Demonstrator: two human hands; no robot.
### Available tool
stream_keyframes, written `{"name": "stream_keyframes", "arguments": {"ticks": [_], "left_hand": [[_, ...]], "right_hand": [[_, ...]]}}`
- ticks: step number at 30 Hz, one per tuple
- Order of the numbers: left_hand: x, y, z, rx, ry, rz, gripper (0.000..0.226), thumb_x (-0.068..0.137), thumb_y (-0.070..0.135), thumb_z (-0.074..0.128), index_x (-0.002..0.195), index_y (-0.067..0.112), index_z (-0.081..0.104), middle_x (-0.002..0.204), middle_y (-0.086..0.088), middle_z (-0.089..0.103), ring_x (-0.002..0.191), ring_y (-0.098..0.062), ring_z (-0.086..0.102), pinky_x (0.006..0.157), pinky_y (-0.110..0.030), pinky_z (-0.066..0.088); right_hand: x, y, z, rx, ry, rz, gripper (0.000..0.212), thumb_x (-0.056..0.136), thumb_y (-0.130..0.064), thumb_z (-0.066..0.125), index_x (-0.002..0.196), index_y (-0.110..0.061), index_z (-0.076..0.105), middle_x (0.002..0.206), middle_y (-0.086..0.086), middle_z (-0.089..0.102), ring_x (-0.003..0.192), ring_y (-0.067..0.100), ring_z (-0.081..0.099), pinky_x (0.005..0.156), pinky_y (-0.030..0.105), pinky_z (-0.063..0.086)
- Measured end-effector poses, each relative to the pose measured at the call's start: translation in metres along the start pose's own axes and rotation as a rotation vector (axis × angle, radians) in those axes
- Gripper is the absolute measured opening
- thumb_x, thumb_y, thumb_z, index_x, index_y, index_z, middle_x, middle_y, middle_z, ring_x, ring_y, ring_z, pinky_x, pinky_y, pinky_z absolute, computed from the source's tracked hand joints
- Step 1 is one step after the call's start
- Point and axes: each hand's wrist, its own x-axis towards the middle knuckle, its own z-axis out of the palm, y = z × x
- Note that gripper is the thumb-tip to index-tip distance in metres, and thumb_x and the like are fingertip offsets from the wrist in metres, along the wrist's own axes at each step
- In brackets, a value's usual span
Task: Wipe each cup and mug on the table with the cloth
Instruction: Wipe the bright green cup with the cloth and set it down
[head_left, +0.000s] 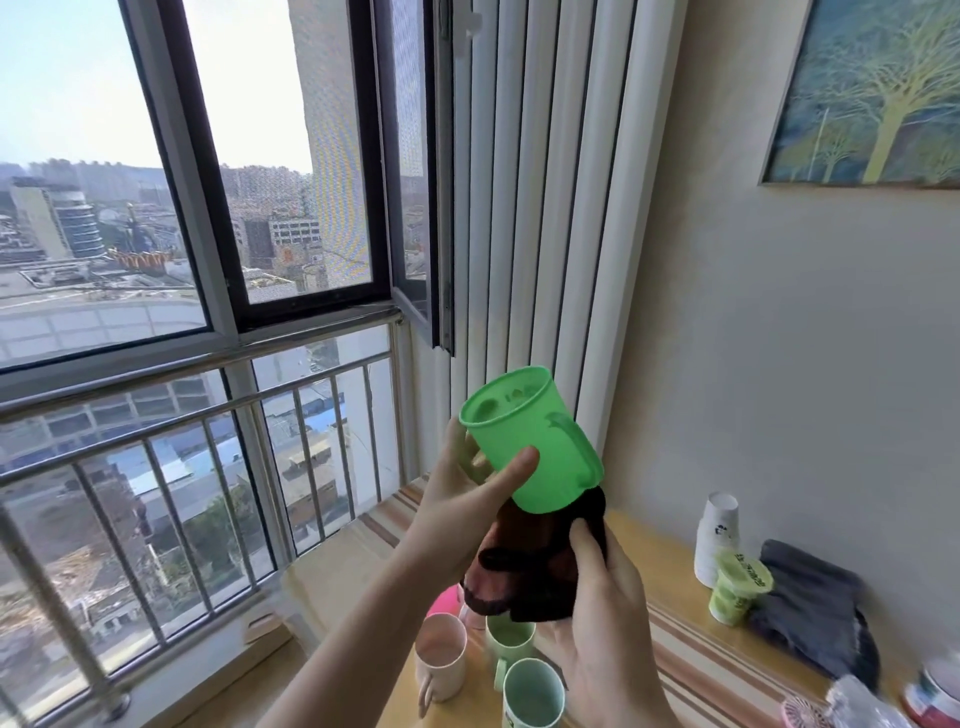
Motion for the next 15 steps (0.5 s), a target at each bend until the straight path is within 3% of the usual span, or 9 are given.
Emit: {"name": "stream_keyframes", "arguments": {"ticks": [4, 8, 10, 12, 15], "left_hand": [[0.003, -0.001, -0.008, 0.132, 0.080, 0.016, 0.061, 0.072, 0.022, 0.077, 0.128, 0.019, 0.051, 0.129, -0.008, 0.065, 0.117, -0.021, 0.067, 0.076, -0.024, 0.061], [0.002, -0.010, -0.017, 0.239, 0.098, -0.020, 0.064, 0.068, 0.029, 0.080, 0.124, 0.023, 0.051, 0.126, -0.003, 0.062, 0.117, -0.018, 0.063, 0.072, -0.021, 0.061], [0.001, -0.016, -0.013, 0.264, 0.072, -0.049, 0.063, 0.066, 0.031, 0.082, 0.122, 0.024, 0.052, 0.127, -0.003, 0.063, 0.118, -0.020, 0.063, 0.076, -0.024, 0.062], [0.000, -0.023, -0.008, 0.260, 0.063, -0.079, 0.065, 0.063, 0.034, 0.082, 0.121, 0.024, 0.054, 0.128, -0.006, 0.064, 0.116, -0.019, 0.066, 0.080, -0.026, 0.062], [0.000, -0.030, -0.006, 0.259, 0.077, -0.131, 0.065, 0.066, 0.036, 0.087, 0.121, 0.024, 0.056, 0.125, -0.007, 0.068, 0.113, -0.020, 0.069, 0.087, -0.035, 0.063]], "right_hand": [[0.001, 0.001, -0.020, -0.169, 0.055, -0.081, 0.025, 0.097, -0.024, 0.053, 0.104, -0.036, 0.074, 0.110, 0.003, 0.076, 0.111, 0.029, 0.068, 0.101, 0.054, 0.048], [0.003, -0.023, -0.024, -0.312, 0.007, -0.373, 0.027, 0.102, -0.020, 0.047, 0.112, -0.030, 0.069, 0.090, 0.001, 0.075, 0.078, 0.012, 0.069, 0.068, 0.022, 0.057], [0.005, -0.027, -0.017, -0.408, -0.086, -0.477, 0.033, 0.101, -0.029, 0.043, 0.128, -0.024, 0.062, 0.115, -0.007, 0.073, 0.107, -0.002, 0.066, 0.088, 0.013, 0.051], [0.010, -0.022, -0.014, -0.552, -0.096, -0.609, 0.040, 0.097, -0.032, 0.042, 0.135, -0.033, 0.053, 0.133, -0.010, 0.063, 0.128, 0.000, 0.053, 0.105, 0.016, 0.041], [0.017, -0.010, -0.024, -0.674, -0.011, -0.762, 0.039, 0.096, -0.030, 0.046, 0.134, -0.039, 0.048, 0.129, -0.008, 0.062, 0.125, 0.003, 0.055, 0.104, 0.016, 0.040]]}}
